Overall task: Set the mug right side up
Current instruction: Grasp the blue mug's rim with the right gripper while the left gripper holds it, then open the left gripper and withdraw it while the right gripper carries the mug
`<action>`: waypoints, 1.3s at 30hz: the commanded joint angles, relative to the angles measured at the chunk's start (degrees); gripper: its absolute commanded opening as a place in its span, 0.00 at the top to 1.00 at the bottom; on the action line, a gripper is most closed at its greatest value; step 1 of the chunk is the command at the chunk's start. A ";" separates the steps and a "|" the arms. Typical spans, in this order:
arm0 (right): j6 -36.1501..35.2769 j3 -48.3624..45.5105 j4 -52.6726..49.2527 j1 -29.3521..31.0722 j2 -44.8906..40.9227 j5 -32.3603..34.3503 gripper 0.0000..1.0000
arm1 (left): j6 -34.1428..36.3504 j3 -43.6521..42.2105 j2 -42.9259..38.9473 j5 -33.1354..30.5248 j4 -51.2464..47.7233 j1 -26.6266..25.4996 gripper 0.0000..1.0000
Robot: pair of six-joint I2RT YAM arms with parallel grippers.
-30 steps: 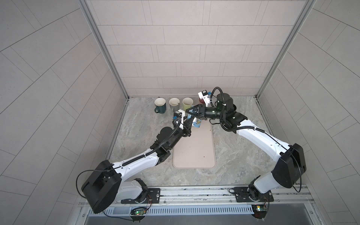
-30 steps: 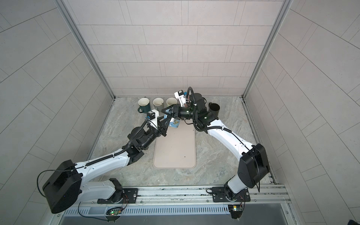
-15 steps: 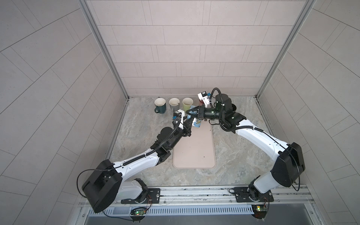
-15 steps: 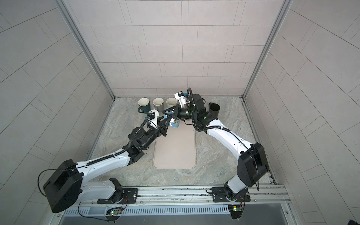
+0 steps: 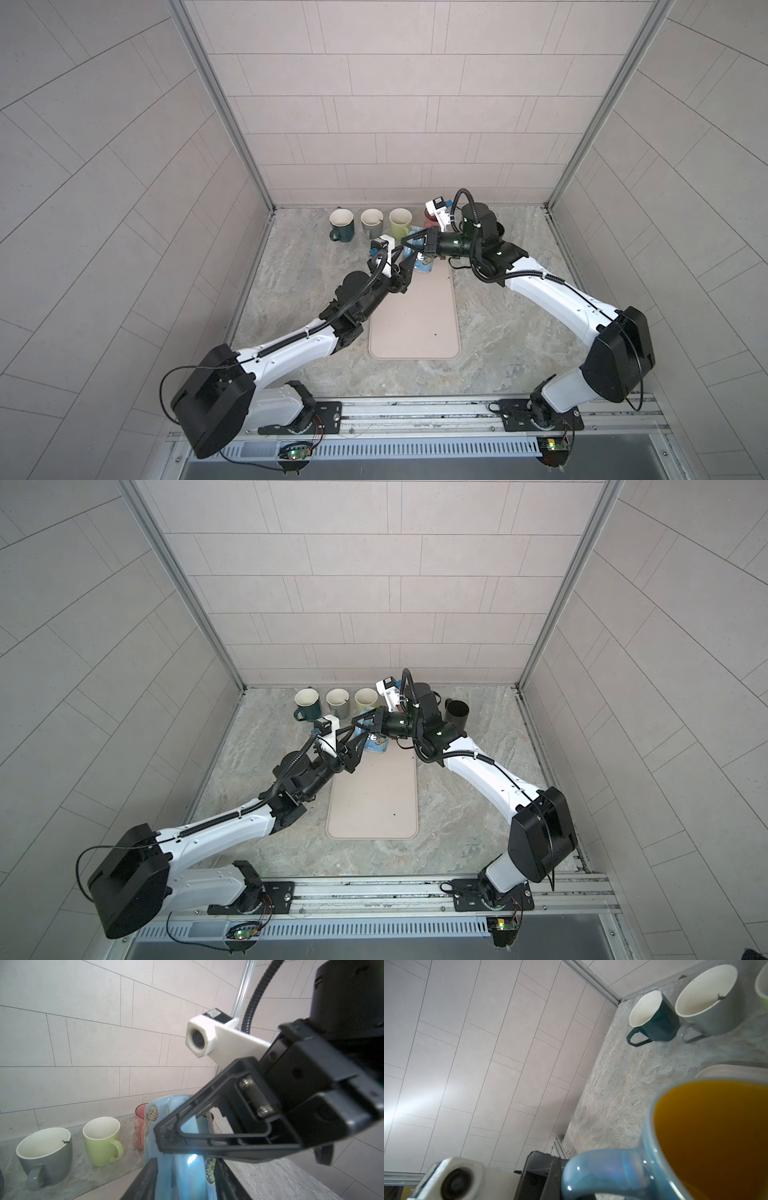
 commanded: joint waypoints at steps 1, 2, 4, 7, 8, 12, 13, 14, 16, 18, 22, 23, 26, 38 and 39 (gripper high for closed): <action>-4.48 1.61 -1.15 -1.44 -3.05 1.04 1.00 | 0.00 2.03 -3.64 -0.65 3.76 -0.24 0.48; -4.58 1.43 -1.25 -2.11 -3.27 1.15 1.00 | 0.15 1.86 -4.18 -0.68 2.97 -0.24 0.47; -4.52 0.58 -1.38 -3.96 -3.69 1.50 1.00 | 0.34 1.44 -5.49 -0.59 1.20 -0.24 0.47; -6.15 -0.91 -2.92 -5.83 -5.10 4.07 1.00 | 0.45 0.78 -7.51 -2.13 -1.26 -0.24 0.46; -8.16 -0.92 -5.06 -6.05 -5.69 6.14 1.00 | 0.57 0.53 -8.18 -2.95 -2.02 -0.24 0.46; -17.63 -1.44 -14.66 -6.32 -7.86 17.10 1.00 | 1.01 0.40 -11.07 -7.58 -6.72 -0.08 0.43; -18.73 -2.53 -14.90 -6.59 -8.29 19.17 1.00 | 1.29 0.57 -11.63 -8.32 -8.10 -0.07 0.43; -19.51 -3.59 -14.76 -6.77 -8.79 20.87 1.00 | 1.54 0.71 -12.19 -8.84 -9.10 0.00 0.43; -21.70 -6.52 -12.75 -6.95 -9.62 24.47 1.00 | 1.83 0.91 -13.07 -9.81 -11.01 0.11 0.42; -22.65 -10.61 -7.68 -6.96 -10.85 26.52 1.00 | 1.77 1.01 -13.71 -10.76 -12.13 0.27 0.42; -24.63 -17.33 0.65 -7.13 -12.46 31.10 1.00 | 1.56 1.02 -14.45 -12.37 -13.46 0.61 0.41; -25.33 -18.51 2.15 -7.13 -12.61 31.99 1.00 | 1.45 1.07 -14.56 -12.63 -13.73 0.70 0.41; -27.23 -22.34 7.93 -7.29 -12.95 34.54 1.00 | 1.06 1.18 -14.97 -13.05 -14.83 1.19 0.40; -28.44 -27.99 31.04 -9.58 -4.04 29.53 1.00 | -7.96 4.09 -14.51 -6.28 -21.15 9.67 0.39; -28.36 -27.74 32.58 -9.59 -2.58 28.59 1.00 | -8.43 4.09 -14.30 -5.75 -21.20 10.24 0.39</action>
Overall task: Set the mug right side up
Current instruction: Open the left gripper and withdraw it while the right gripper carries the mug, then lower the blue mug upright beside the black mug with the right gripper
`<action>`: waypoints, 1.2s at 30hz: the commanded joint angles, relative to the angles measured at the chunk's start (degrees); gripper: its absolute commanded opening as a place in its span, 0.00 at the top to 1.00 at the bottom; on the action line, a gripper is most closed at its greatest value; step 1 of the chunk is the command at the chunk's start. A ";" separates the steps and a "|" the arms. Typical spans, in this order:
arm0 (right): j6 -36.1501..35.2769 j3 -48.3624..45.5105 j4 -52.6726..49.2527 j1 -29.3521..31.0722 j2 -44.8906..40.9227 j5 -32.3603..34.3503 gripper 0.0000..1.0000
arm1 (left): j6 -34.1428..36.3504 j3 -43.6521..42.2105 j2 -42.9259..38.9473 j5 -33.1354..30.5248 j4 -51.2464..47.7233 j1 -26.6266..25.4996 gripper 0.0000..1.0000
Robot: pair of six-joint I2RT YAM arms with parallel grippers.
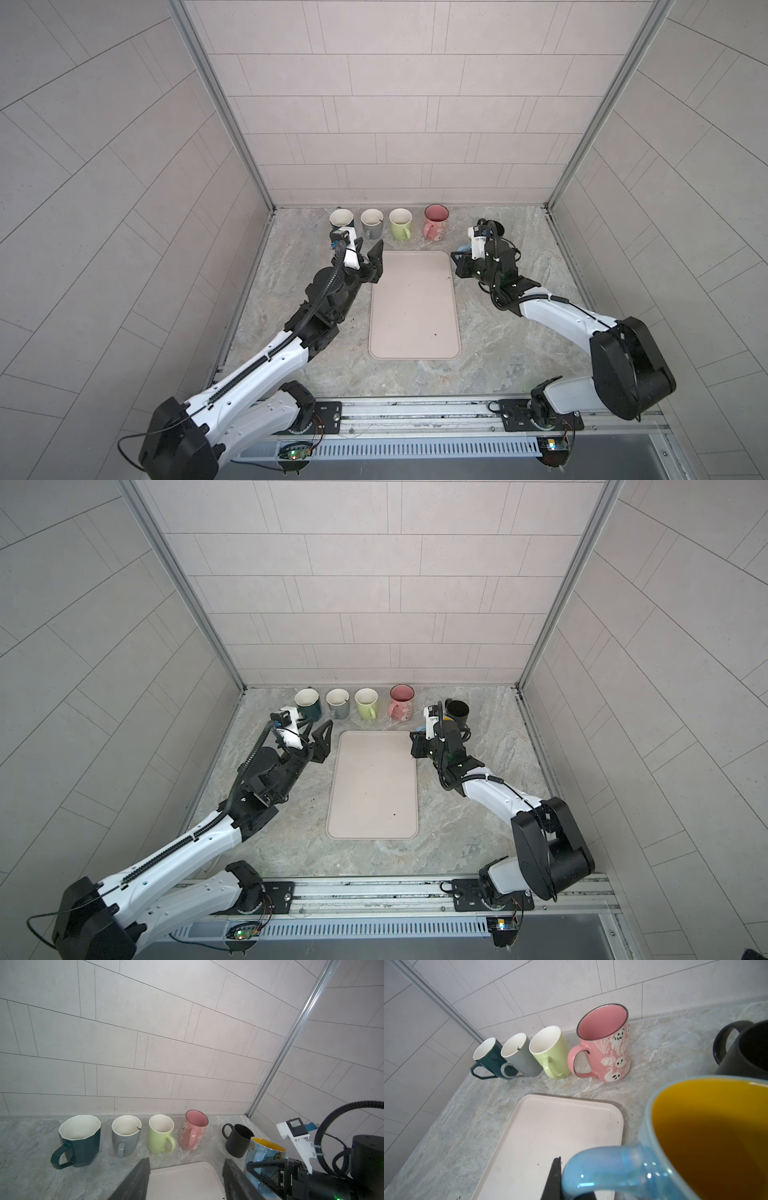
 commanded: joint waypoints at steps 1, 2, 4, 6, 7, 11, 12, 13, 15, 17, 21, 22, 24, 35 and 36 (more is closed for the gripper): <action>-2.22 1.50 14.47 -0.20 3.12 -2.21 1.00 | -3.43 1.98 -0.07 3.34 -1.13 1.90 0.39; -2.13 1.52 15.58 -0.17 4.18 -2.54 1.00 | -3.52 2.07 0.05 3.62 -1.37 2.22 0.39; -2.56 2.02 17.00 -0.15 6.33 -3.03 1.00 | -3.48 2.43 0.23 4.04 -1.93 2.54 0.39; -3.37 2.46 17.36 -0.17 7.65 -3.13 1.00 | -3.52 2.68 0.45 4.28 -2.20 2.74 0.39; -4.02 2.63 17.49 -0.19 8.12 -2.91 1.00 | -3.54 2.65 0.61 4.33 -2.21 2.89 0.39; -6.31 2.79 17.14 -0.28 9.34 -2.31 1.00 | -3.57 2.93 1.20 4.74 -2.39 3.09 0.39; -6.77 2.81 17.28 -0.28 9.73 -2.18 1.00 | -3.57 3.04 1.41 4.85 -2.46 3.19 0.39; -6.95 2.80 17.51 -0.41 10.17 -2.29 1.00 | -3.65 3.11 1.61 4.94 -2.39 3.33 0.39; -6.96 2.73 18.35 -0.63 11.09 -2.60 1.00 | -3.88 3.27 2.10 5.25 -2.46 3.50 0.39; -6.72 2.56 19.59 -0.94 12.17 -3.03 1.00 | -3.90 3.45 2.57 5.67 -2.41 3.60 0.39; -5.70 2.18 22.80 -1.75 14.56 -4.49 1.00 | -4.04 3.93 3.36 6.08 -2.39 3.76 0.39; -5.60 2.05 23.35 -1.86 14.94 -4.59 1.00 | -4.07 4.04 3.60 6.14 -2.38 3.78 0.39; -5.55 1.96 23.88 -2.12 15.43 -4.64 1.00 | -4.12 4.19 3.88 6.17 -2.38 3.84 0.39; -8.28 0.31 23.58 -2.48 15.71 -5.07 1.00 | -4.22 4.45 5.27 6.46 -2.04 4.22 0.39; -8.81 -0.02 23.27 -2.48 15.42 -4.84 1.00 | -4.23 4.37 5.32 6.53 -1.95 4.22 0.39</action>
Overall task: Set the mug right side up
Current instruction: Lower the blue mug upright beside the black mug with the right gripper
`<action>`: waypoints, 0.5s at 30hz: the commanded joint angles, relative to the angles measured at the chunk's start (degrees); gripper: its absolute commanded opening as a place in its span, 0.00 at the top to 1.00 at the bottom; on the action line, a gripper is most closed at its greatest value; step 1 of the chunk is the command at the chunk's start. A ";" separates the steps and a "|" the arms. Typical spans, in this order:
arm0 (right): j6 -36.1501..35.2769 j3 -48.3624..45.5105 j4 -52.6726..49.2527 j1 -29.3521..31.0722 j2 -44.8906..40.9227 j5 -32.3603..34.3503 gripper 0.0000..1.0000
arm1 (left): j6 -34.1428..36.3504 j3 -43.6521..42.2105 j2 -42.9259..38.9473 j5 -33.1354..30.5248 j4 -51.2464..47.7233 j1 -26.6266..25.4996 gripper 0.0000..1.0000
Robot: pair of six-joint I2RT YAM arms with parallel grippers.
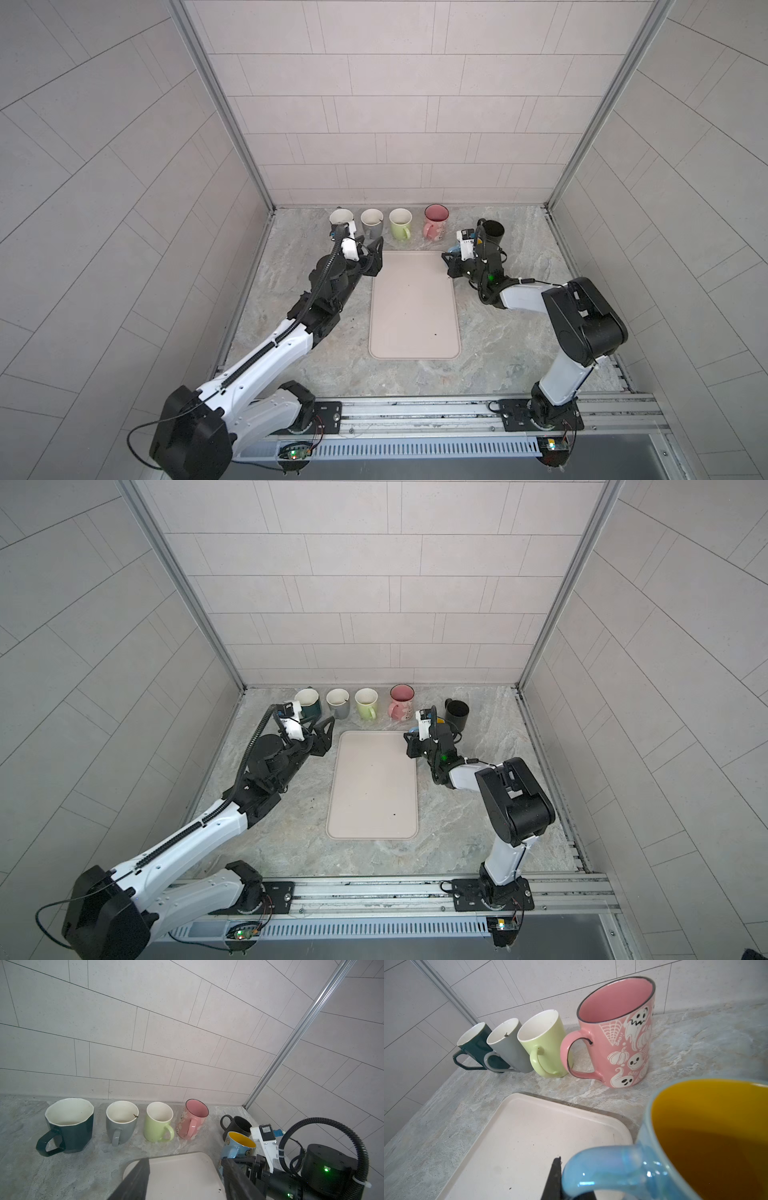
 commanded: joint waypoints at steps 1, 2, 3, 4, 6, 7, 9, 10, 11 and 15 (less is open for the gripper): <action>-4.36 -0.43 6.08 -0.25 -1.02 0.26 1.00 | -0.33 1.68 0.19 0.58 0.81 0.37 0.39; -4.78 -0.71 5.75 -0.25 -1.20 0.38 1.00 | -0.34 1.57 0.29 0.70 0.81 0.46 0.39; -5.15 -1.08 5.51 -0.29 -1.29 0.59 1.00 | -0.34 1.56 0.42 0.91 0.90 0.44 0.39; -5.52 -1.50 5.50 -0.25 -1.41 0.69 1.00 | -0.42 1.57 0.46 1.01 0.93 0.46 0.39; -6.15 -2.28 5.52 -0.25 -1.46 1.27 1.00 | -0.53 1.33 0.64 1.42 1.22 0.47 0.39; -6.29 -2.61 5.60 -0.24 -1.47 1.32 1.00 | -0.56 1.31 0.72 1.50 1.31 0.54 0.39; -6.54 -3.56 6.26 -0.25 -1.33 1.56 1.00 | -0.61 1.13 0.66 1.69 1.55 0.49 0.39; -6.50 -3.95 6.62 -0.25 -1.24 1.74 1.00 | -0.68 0.99 0.73 1.75 1.67 0.55 0.39; -6.40 -4.31 6.90 -0.25 -1.01 1.84 1.00 | -0.69 0.83 0.73 1.90 1.82 0.47 0.39; -5.37 -5.76 8.84 -0.33 0.06 2.00 1.00 | -0.68 0.64 0.72 2.34 1.86 0.63 0.39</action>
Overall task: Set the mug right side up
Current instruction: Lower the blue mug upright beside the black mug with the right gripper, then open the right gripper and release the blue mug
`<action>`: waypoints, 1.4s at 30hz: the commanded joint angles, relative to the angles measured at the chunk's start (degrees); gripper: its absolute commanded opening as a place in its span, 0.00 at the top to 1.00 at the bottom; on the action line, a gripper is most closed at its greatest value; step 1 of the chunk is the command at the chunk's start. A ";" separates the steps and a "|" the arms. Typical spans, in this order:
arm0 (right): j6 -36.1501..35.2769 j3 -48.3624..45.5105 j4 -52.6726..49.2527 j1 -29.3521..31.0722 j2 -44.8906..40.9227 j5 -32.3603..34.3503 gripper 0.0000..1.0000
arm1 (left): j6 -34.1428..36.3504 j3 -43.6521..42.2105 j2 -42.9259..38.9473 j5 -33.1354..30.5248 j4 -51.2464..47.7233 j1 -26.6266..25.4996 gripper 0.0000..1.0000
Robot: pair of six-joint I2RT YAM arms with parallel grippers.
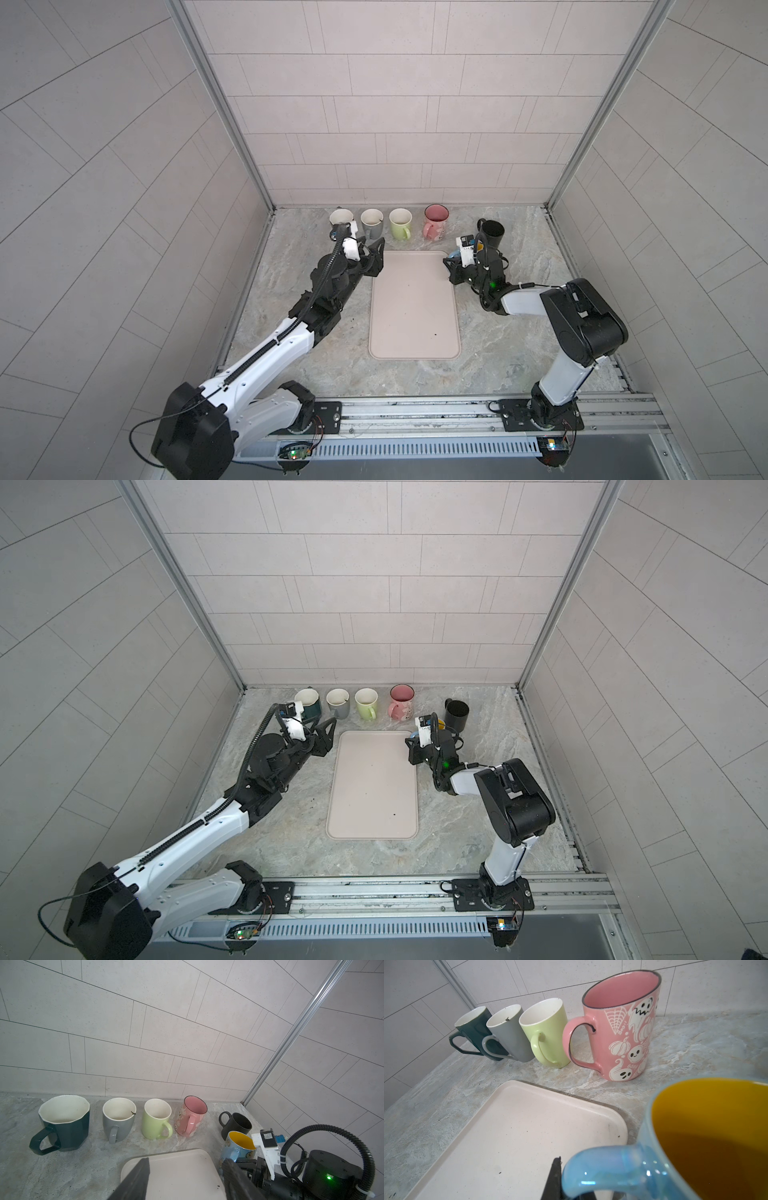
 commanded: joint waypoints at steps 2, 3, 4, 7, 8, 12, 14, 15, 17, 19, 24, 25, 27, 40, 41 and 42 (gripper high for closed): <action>-0.20 -1.48 4.41 -0.36 0.49 1.72 1.00 | -0.35 0.66 0.06 0.94 1.66 0.37 0.38; 0.21 -1.68 4.80 -0.42 0.73 1.71 1.00 | -0.32 0.63 -0.02 0.92 1.69 0.36 0.38; 0.50 -1.84 5.16 -0.47 1.03 1.63 1.00 | -0.36 0.62 -0.02 1.05 1.75 0.37 0.38; 0.76 -2.28 5.47 -0.63 1.24 1.51 1.00 | -0.35 0.36 0.00 1.14 1.74 0.38 0.38; 0.74 -2.30 5.36 -0.64 1.25 1.53 1.00 | -0.30 0.20 0.03 1.20 1.79 0.34 0.38; 0.47 -2.78 4.95 -0.63 1.30 1.99 0.99 | -0.67 -0.16 0.14 1.59 2.05 0.42 0.38; 0.59 -3.21 5.07 -0.64 1.24 2.60 0.99 | -0.89 -0.34 0.16 1.87 2.24 0.44 0.38; 0.50 -3.47 5.12 -0.64 1.28 2.83 0.98 | -0.91 -0.43 0.21 1.91 2.31 0.42 0.38; 0.45 -3.83 5.03 -0.57 1.24 3.05 0.97 | -1.08 -0.61 0.16 1.89 2.45 0.41 0.38; 0.28 -4.04 5.00 -0.48 1.25 3.34 0.93 | -0.91 -0.65 0.16 2.03 2.46 0.45 0.38; -0.10 -4.26 4.41 -0.03 1.47 4.42 0.86 | -0.91 -0.95 0.14 2.33 2.81 0.40 0.38; -0.21 -4.34 4.50 0.06 1.52 4.60 0.84 | -0.95 -0.99 0.18 2.36 2.88 0.39 0.38; -0.18 -4.32 4.50 0.15 1.87 4.95 0.80 | -0.94 -1.13 0.16 2.45 2.85 0.40 0.38; 0.46 -4.41 3.66 1.28 0.07 6.19 0.60 | -0.70 -1.55 -0.18 2.40 2.90 0.56 0.38; 0.54 -5.16 3.19 1.54 -0.78 6.49 0.59 | -0.67 -1.57 -0.26 2.37 2.92 0.55 0.38; 0.55 -6.08 2.46 1.80 -1.67 6.80 0.58 | -0.72 -1.57 -0.35 2.30 2.98 0.61 0.38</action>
